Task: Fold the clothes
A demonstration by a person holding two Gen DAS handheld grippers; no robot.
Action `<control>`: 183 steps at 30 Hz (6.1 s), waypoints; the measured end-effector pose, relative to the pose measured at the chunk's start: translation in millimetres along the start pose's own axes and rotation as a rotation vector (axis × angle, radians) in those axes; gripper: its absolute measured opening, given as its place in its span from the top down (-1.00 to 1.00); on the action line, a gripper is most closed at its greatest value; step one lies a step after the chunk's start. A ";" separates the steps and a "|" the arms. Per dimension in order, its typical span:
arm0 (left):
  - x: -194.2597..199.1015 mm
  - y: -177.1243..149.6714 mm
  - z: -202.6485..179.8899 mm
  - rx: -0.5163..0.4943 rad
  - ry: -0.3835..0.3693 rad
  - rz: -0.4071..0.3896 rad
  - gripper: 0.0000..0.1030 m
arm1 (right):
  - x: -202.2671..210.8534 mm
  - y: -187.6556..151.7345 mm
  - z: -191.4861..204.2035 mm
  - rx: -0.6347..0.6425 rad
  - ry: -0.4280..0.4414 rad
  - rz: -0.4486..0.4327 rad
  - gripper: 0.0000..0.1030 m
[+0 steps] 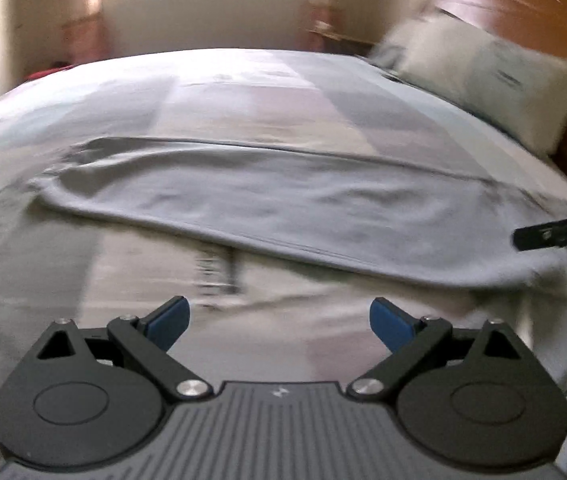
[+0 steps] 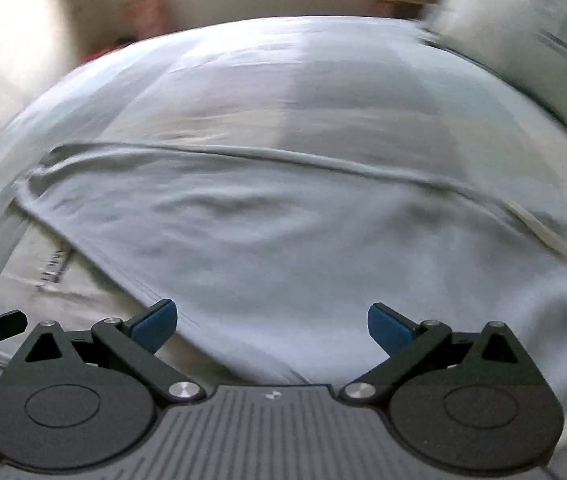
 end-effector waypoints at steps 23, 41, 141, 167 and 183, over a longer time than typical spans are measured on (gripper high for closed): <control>8.3 -0.7 132.9 0.208 0.138 0.086 -0.87 | -169.1 147.7 154.0 0.190 0.139 0.193 -1.00; 39.0 12.7 95.8 0.106 0.078 0.008 -0.88 | -256.2 218.1 248.5 0.358 0.080 0.169 -1.00; 105.3 -83.3 -106.9 -0.165 -0.159 0.063 -0.97 | 106.4 -144.5 -37.4 0.141 -0.111 0.034 -1.00; 74.9 -170.5 -172.1 -0.279 -0.158 0.132 -0.97 | 92.9 -228.9 -31.9 0.004 -0.085 -0.021 -1.00; 74.9 -173.1 -157.5 -0.216 -0.116 0.122 -0.98 | 93.4 -229.7 -30.1 0.015 -0.073 -0.041 -1.00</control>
Point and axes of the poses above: each gripper's, at about its wrist camera, not at the fingertips, and x roughly against the way its jaws point, z to its left, y to its top, the point moved 9 cm from there along -x, roughly the way its jaws point, and after that the axes turned 9 degrees about x, right-handed, at the moved point
